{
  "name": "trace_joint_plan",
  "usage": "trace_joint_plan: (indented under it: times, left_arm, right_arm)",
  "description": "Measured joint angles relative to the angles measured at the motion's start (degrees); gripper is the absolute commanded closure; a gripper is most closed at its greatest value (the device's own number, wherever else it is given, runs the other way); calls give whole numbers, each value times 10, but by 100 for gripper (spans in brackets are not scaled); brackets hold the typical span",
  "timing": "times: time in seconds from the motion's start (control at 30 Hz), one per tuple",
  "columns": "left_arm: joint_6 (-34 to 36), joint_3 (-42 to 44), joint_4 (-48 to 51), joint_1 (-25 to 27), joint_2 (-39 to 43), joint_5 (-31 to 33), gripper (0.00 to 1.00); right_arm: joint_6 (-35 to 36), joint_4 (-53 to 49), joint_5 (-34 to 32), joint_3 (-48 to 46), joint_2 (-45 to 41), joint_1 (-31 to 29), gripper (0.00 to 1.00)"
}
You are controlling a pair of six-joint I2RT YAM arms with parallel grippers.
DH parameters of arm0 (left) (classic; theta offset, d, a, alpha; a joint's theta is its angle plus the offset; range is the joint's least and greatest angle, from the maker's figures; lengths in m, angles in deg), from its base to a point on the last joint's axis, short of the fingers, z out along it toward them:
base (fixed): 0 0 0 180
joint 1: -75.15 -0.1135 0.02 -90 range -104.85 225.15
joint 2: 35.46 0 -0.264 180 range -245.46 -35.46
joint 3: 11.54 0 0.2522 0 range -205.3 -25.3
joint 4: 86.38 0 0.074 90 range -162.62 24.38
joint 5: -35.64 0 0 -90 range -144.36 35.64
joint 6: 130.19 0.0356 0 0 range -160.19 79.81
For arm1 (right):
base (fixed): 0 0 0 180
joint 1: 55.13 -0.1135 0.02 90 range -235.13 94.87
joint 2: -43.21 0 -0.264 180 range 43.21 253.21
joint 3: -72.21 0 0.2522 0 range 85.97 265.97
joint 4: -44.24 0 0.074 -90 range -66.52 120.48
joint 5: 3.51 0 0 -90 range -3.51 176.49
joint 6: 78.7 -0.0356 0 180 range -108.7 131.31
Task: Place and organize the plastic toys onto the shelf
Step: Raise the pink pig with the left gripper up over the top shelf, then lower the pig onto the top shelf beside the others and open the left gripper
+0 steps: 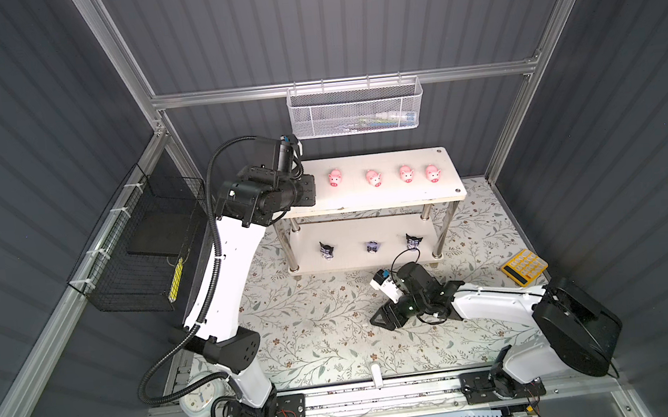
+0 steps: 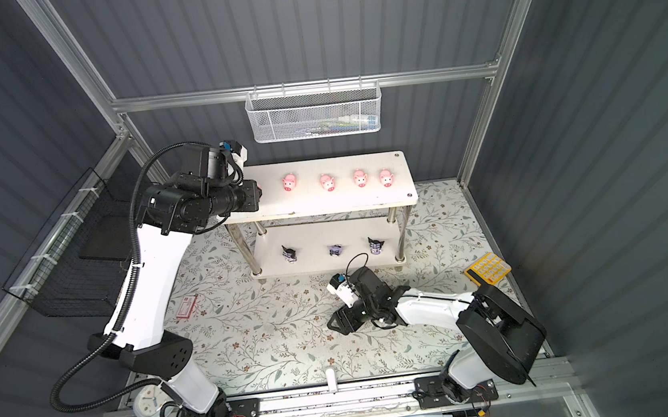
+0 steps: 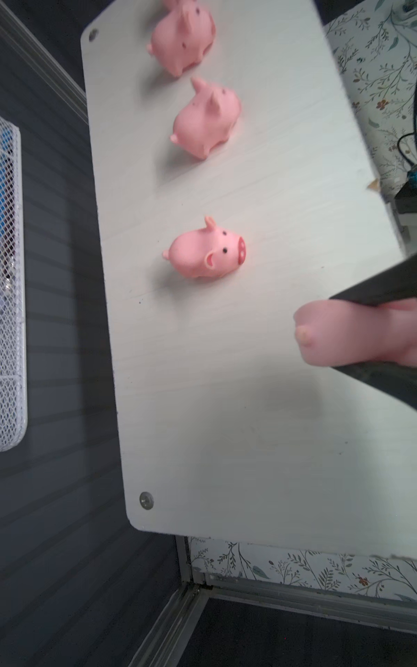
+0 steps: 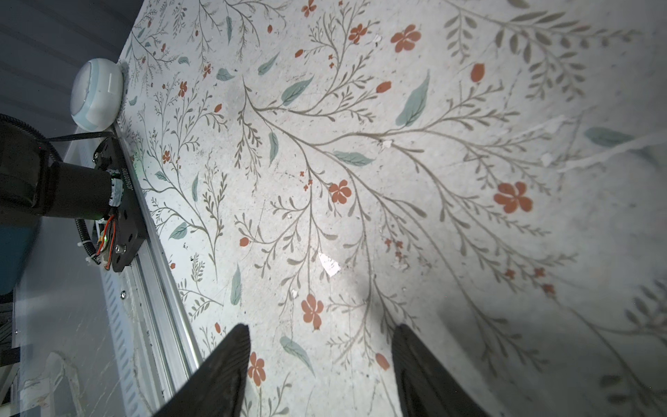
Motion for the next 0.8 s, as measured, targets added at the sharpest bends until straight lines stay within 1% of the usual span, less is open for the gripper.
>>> trace_joint_plan:
  times: [0.13,0.27,0.8]
  left_arm:
    - [8,-7,0,-33,-30,-2,76]
    - [13,-13,-3,-51,-42,-2,76]
    - [17,-51,-5,-54,-76,-22,74]
  right_arm:
    - [0,0,-2,-3,0,0,35]
    - [0,0,-3,-3,0,0,35]
    - [0,4,-4,-3,17,0,35]
